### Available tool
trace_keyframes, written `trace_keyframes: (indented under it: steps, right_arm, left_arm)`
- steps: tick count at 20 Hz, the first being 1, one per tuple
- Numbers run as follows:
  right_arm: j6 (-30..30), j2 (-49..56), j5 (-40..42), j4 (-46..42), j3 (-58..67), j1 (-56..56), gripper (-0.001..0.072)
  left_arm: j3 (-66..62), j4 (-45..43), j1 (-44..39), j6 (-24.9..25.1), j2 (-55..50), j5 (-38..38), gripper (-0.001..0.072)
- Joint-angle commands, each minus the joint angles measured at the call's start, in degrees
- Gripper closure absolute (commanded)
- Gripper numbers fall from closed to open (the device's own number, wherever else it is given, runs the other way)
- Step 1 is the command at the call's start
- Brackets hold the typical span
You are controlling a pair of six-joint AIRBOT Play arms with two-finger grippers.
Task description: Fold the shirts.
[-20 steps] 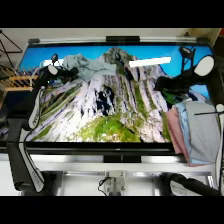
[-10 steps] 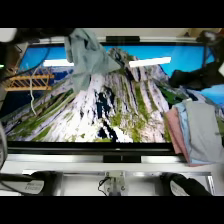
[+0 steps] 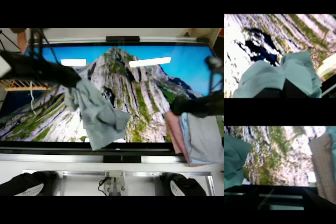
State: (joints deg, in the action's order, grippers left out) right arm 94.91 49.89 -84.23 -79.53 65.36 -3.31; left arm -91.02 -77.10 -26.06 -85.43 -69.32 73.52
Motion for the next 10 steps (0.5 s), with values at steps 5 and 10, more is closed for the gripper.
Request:
trace_keyframes:
  steps: [5, 10]
  right_arm:
    - [-0.6, 8.0, 23.4, 23.3, -33.3, -10.6, 0.0077]
    - [-2.9, 20.9, 39.8, 38.5, -33.3, -23.4, 0.0076]
  left_arm:
    - [18.9, -10.0, 0.1, -1.3, 1.0, 0.4, 0.0671]
    - [18.8, -11.2, 2.4, -1.3, 1.0, 0.2, 0.0670]
